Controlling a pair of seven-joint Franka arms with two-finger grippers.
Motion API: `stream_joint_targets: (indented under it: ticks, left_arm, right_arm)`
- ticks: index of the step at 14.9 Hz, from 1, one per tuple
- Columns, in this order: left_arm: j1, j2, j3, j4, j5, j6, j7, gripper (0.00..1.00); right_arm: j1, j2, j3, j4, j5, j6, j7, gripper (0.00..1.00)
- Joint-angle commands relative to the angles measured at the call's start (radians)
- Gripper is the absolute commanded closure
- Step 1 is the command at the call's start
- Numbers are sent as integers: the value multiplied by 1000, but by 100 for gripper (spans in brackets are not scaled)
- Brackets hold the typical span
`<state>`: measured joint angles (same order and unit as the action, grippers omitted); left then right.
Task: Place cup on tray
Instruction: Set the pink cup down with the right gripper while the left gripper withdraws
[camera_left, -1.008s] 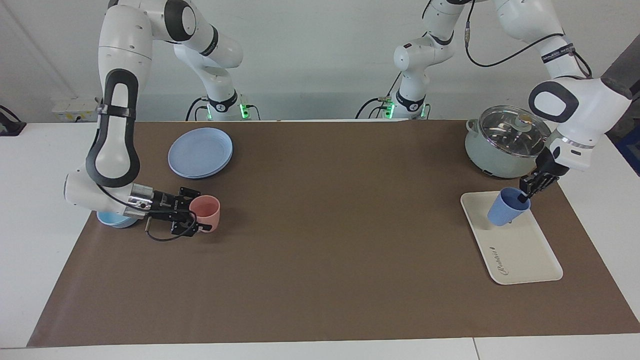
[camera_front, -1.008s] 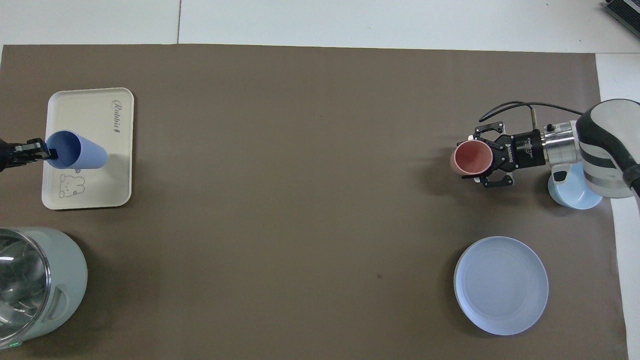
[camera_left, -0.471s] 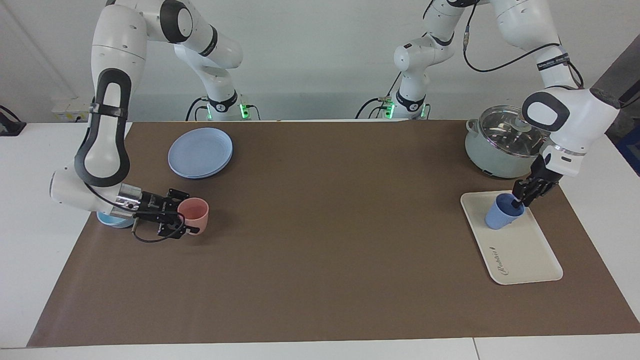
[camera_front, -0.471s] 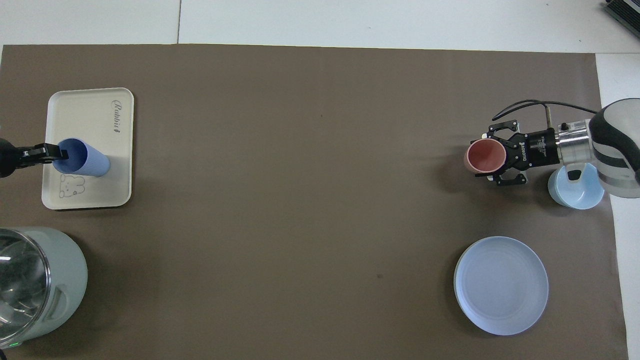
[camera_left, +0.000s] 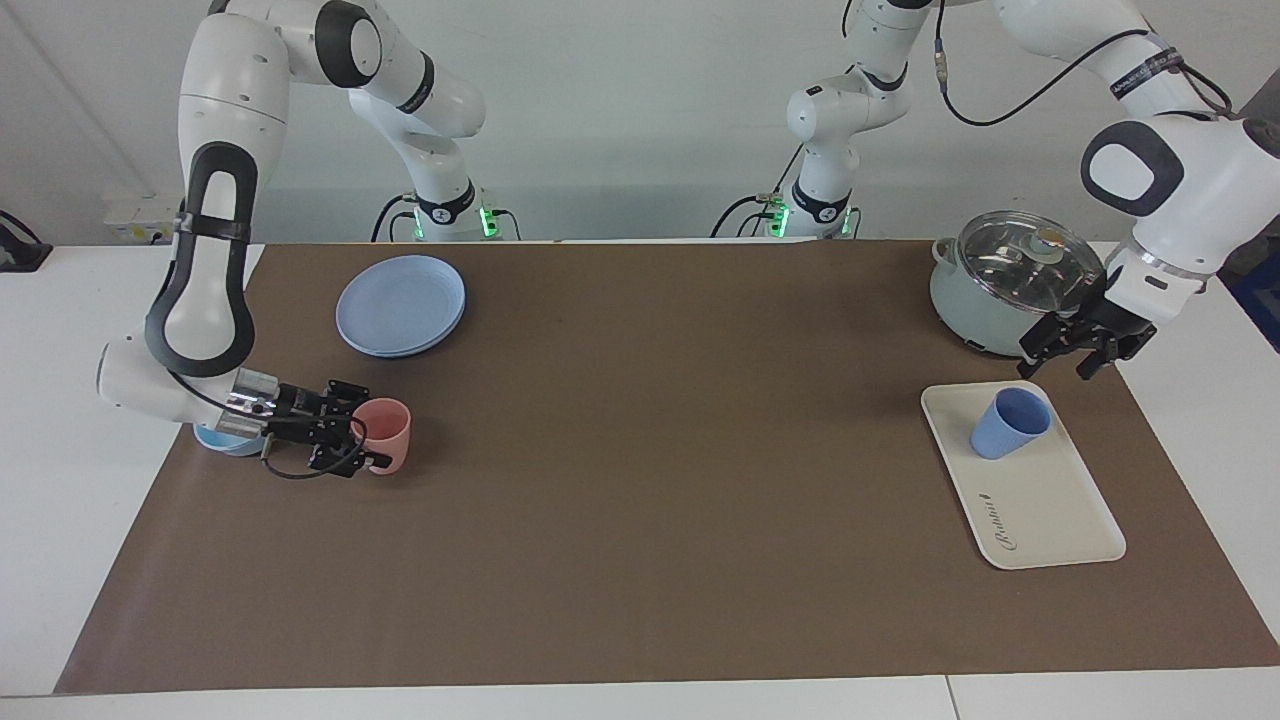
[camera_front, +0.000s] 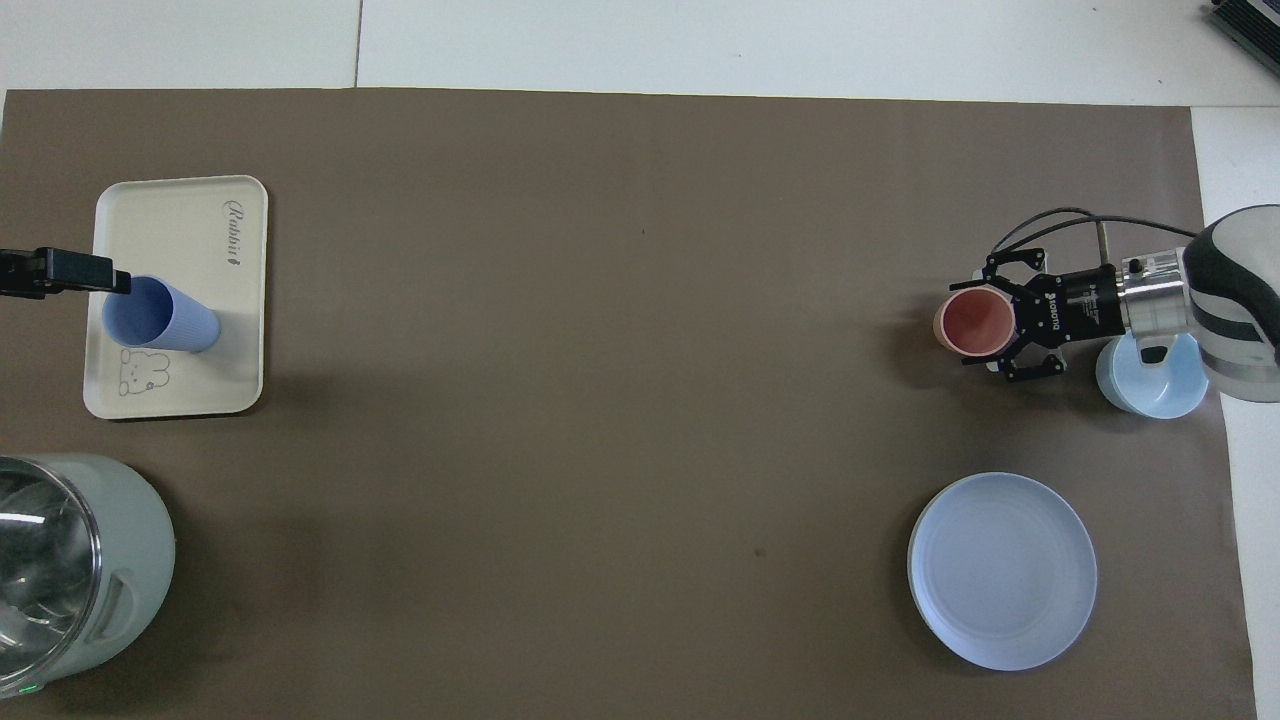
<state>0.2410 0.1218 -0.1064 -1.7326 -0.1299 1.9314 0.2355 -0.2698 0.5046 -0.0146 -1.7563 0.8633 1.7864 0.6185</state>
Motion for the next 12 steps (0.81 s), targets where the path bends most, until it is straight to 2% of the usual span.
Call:
stream_joint_targets:
  ticks: [1, 3, 7, 10, 12]
  left_arm:
    - [-110, -62, 8, -10, 56, -92, -93, 0]
    - [-170, -92, 8, -19, 56, -150, -122, 0]
    - [-262, -154, 8, -79, 85, -164, -180, 0]
    - [-270, -174, 8, -49, 95, -218, -189, 0]
    - [-269, -175, 8, 11, 101, -310, -189, 0]
  right_arm:
    - [-11, -8, 2, -14, -13, 4, -39, 4]
    - [-11, -9, -5, -14, -21, 1, -39, 4]
    - [-14, -11, -33, -5, -58, 7, -49, 2]
    - [-12, -24, -31, 5, -125, 54, -57, 2]
    - [-9, -41, -31, 5, -179, 97, -81, 2]
